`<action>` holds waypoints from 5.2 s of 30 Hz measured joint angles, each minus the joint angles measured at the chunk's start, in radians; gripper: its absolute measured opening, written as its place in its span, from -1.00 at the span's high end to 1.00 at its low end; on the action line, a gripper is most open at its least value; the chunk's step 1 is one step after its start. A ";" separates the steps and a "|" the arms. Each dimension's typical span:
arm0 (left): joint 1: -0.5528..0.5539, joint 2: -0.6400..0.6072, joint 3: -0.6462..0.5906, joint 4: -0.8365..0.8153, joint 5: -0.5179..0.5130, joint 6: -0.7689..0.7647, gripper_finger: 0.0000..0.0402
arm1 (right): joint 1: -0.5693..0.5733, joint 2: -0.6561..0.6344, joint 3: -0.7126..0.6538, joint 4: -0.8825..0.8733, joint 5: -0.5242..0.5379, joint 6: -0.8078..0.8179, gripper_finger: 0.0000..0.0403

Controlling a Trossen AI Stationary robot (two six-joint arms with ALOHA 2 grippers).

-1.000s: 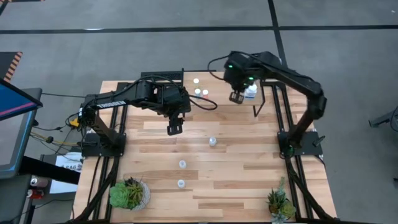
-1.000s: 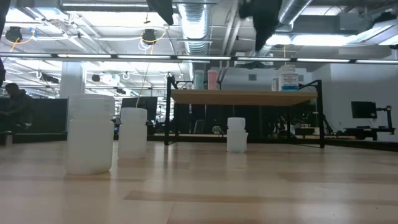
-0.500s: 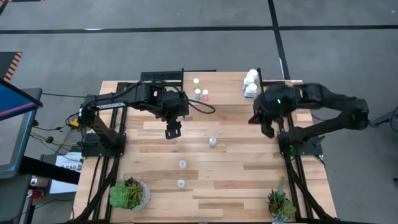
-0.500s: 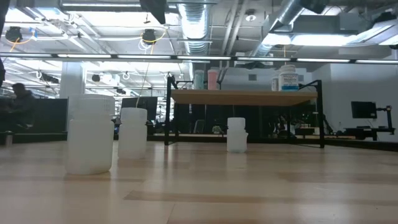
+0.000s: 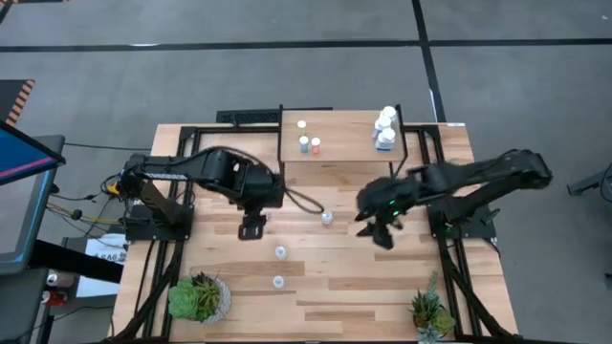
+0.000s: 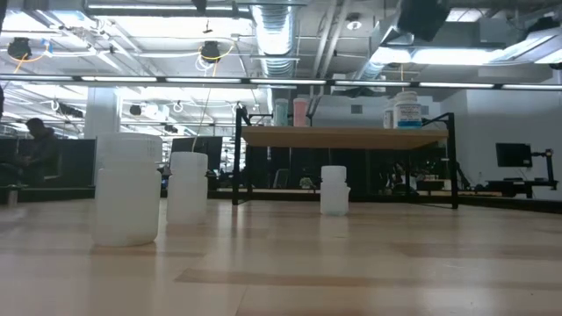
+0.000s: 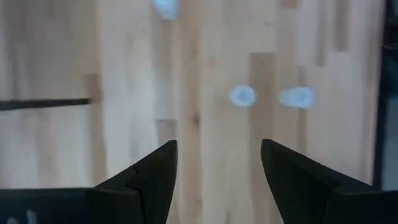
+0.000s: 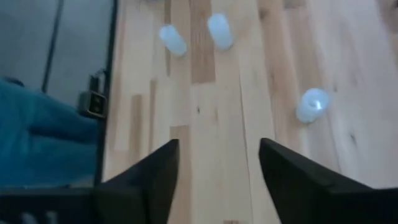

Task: Pick and place medicine bottles onto shelf by color
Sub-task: Put the top transparent pill bottle on the shelf

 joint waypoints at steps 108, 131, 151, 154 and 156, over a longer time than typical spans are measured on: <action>-0.156 -0.329 0.000 -0.021 -0.218 -0.096 -0.08 | -0.168 0.674 0.644 -0.486 0.178 0.010 0.37; -0.156 -0.329 0.000 -0.021 -0.227 -0.095 -0.08 | -0.696 0.674 0.985 -0.692 0.257 -0.257 0.38; -0.156 -0.329 0.000 -0.016 -0.270 -0.110 -0.08 | -0.812 0.686 0.862 -0.551 0.107 -0.386 0.35; -0.157 -0.329 0.000 -0.016 -0.270 -0.122 -0.08 | -0.818 0.696 0.863 -0.555 0.101 -0.391 0.35; -0.156 -0.329 0.000 -0.016 -0.270 -0.128 -0.08 | -0.826 0.702 0.861 -0.569 0.102 -0.391 0.35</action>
